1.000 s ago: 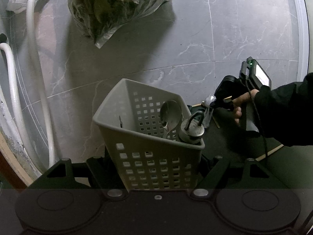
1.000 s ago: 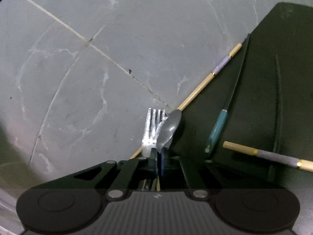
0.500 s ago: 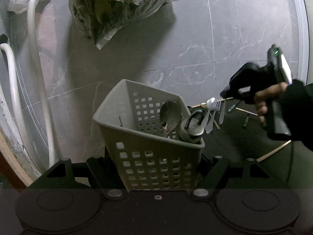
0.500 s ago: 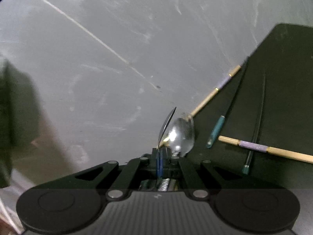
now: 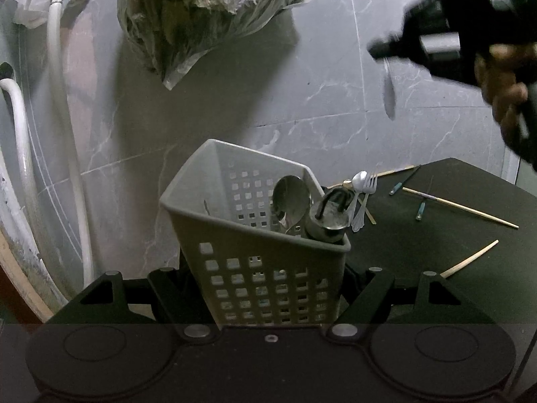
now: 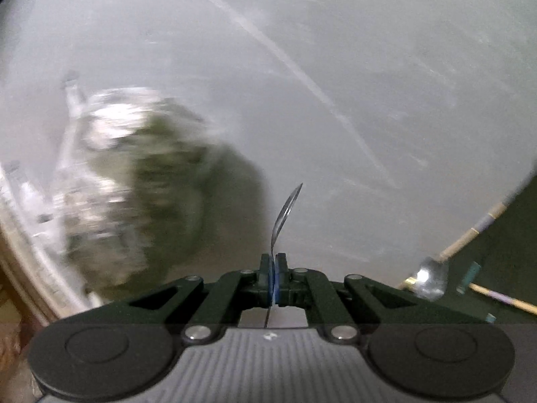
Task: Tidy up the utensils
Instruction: 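Lift the silver spoon and drop it into the caddy with the right tool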
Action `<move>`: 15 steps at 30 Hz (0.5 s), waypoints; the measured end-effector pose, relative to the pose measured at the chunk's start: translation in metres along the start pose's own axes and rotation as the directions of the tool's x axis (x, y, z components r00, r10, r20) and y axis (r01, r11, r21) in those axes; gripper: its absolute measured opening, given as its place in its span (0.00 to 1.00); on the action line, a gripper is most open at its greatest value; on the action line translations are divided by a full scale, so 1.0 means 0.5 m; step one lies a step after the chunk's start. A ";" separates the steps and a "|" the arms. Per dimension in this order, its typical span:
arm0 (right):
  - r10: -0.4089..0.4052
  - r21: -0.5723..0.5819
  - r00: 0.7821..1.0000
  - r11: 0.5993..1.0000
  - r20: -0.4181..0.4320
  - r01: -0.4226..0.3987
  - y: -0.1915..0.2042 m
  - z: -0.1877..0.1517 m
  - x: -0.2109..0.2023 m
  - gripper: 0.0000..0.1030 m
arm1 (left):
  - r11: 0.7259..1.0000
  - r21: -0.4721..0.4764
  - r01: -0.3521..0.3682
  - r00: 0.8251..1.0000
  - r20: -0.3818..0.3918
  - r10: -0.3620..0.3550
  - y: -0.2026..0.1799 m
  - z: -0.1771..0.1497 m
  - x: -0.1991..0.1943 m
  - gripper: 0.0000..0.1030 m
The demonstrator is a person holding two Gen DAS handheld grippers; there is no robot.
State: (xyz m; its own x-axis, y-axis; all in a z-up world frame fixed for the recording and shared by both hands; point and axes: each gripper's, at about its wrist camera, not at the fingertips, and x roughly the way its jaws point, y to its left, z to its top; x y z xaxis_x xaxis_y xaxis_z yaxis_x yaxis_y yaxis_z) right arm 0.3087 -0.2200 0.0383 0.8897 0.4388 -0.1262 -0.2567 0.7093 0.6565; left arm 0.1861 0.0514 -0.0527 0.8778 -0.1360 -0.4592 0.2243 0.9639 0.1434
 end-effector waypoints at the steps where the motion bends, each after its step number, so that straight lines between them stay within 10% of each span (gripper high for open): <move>1: 0.025 -0.035 1.000 0.999 0.006 -0.025 0.023 0.000 -0.002 0.02 | 1.000 0.000 0.000 1.000 0.000 0.000 0.000 0.000 0.000 0.76; 9: 0.170 -0.364 0.985 0.915 -0.039 -0.172 0.167 -0.058 0.009 0.02 | 1.000 0.009 0.006 1.000 0.002 -0.006 -0.006 -0.001 -0.005 0.76; 15: 0.241 -0.661 0.964 0.707 -0.109 -0.252 0.253 -0.148 0.022 0.02 | 1.000 0.012 0.011 1.000 0.000 -0.011 -0.005 0.000 -0.005 0.76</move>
State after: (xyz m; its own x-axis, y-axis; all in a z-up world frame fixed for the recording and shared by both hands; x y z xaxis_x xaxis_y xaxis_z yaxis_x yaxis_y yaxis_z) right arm 0.2579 -0.0847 0.0648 0.7547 0.6545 -0.0441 -0.6550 0.7556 0.0046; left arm 0.1831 0.0492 -0.0517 0.8754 -0.1464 -0.4606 0.2386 0.9597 0.1485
